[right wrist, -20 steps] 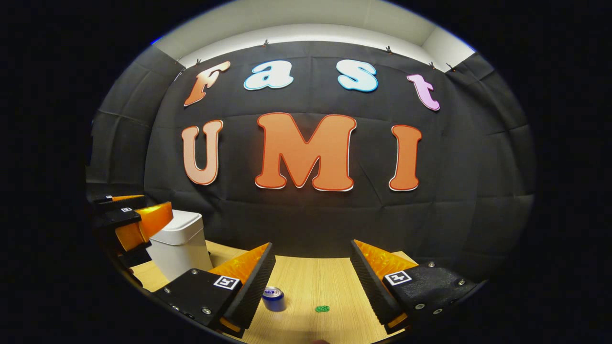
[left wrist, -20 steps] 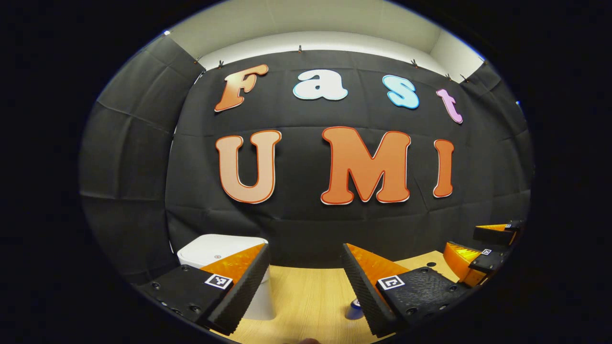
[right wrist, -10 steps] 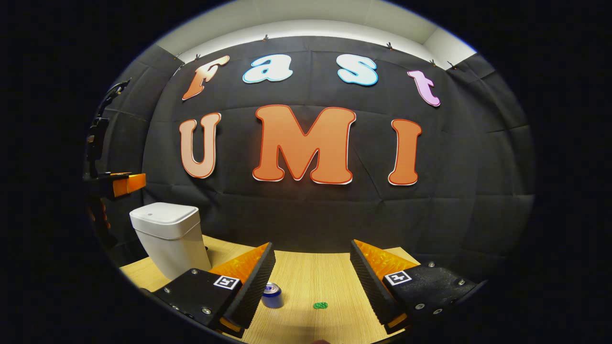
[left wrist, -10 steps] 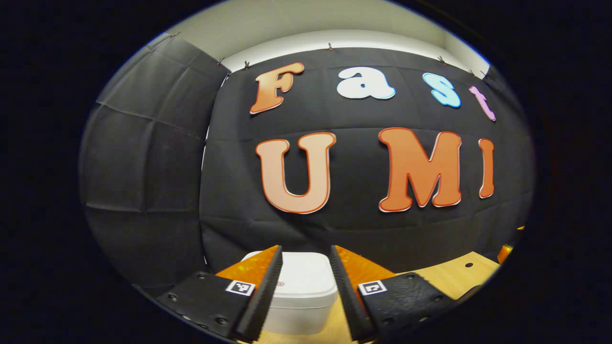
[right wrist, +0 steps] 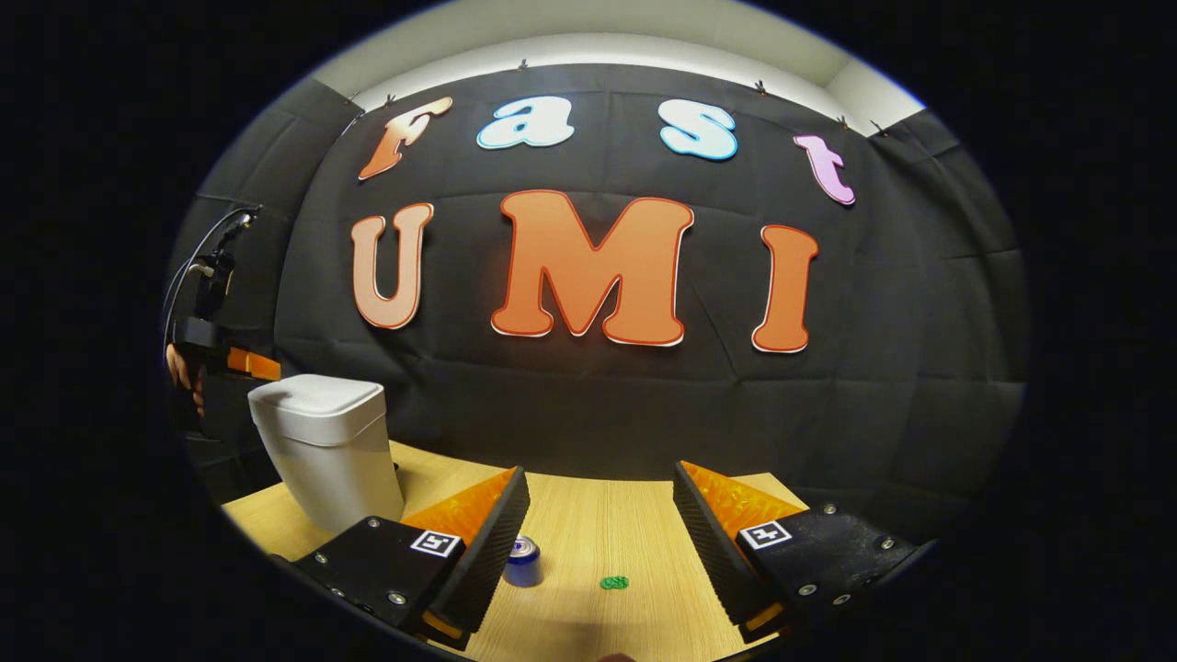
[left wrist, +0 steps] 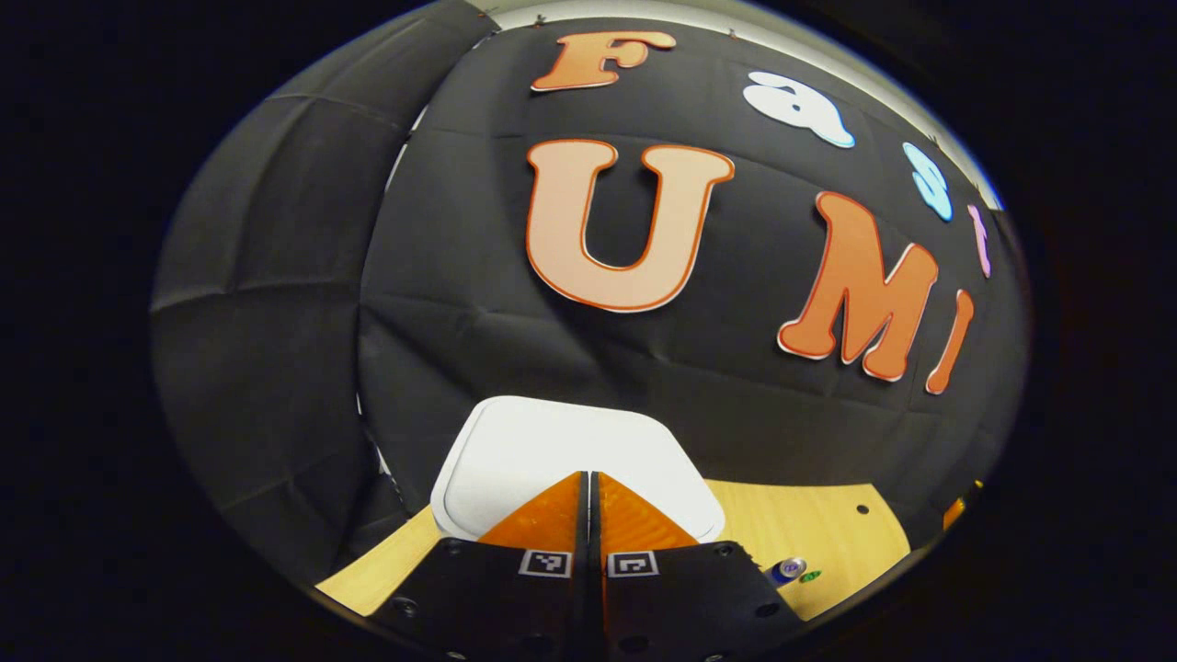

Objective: Press the lid of the desktop garbage bin to open it, pick up the crumpled paper on the desktop and throw it into the bin, then pick up the pop can on the desktop and drop it into the bin, and finally close the garbage bin lid.

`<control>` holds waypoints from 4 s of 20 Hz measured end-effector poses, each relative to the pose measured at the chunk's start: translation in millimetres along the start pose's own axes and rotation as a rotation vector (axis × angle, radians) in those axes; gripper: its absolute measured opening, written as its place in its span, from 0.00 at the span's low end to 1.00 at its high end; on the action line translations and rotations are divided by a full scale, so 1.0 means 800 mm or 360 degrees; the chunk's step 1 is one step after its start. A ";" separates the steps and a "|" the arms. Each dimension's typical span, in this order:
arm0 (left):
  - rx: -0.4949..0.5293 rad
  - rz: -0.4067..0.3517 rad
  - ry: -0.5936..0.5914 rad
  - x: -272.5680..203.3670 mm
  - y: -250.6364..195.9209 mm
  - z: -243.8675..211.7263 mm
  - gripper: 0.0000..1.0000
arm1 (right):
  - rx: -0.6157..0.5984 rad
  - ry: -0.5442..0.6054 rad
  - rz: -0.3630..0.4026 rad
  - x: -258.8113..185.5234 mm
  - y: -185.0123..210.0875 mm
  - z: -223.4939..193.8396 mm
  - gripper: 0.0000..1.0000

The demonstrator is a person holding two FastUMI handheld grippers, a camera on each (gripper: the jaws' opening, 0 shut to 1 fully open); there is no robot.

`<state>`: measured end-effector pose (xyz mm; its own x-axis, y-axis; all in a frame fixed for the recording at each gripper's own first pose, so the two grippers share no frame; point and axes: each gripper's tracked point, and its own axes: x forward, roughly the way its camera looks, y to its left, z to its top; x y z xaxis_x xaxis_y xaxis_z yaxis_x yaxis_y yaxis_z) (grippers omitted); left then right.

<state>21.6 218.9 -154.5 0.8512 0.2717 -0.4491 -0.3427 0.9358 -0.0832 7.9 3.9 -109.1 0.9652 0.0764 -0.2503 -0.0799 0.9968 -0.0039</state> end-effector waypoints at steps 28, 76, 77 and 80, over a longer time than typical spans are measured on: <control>0.0190 -0.0006 -0.0527 -0.167 -0.128 0.072 0.92 | -0.0007 0.0419 0.0090 0.063 -0.015 -0.178 0.94; 0.0063 0.0460 -0.0395 -0.271 0.133 -0.009 0.93 | 0.0061 0.0450 0.1064 0.217 0.525 0.075 0.12; 0.0056 0.0450 -0.0376 -0.270 0.136 -0.012 0.93 | 0.0067 0.0487 0.1115 0.215 0.528 0.063 0.16; 0.0070 0.0396 -0.0341 -0.258 0.128 -0.019 0.94 | -0.0060 0.0337 0.1030 0.237 0.509 0.066 0.42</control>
<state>-195.1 255.4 -83.7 0.8095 0.5299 -0.2530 -0.5370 0.8423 0.0462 171.4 425.5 -107.1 0.6507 0.6469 -0.3976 -0.6371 0.7501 0.1775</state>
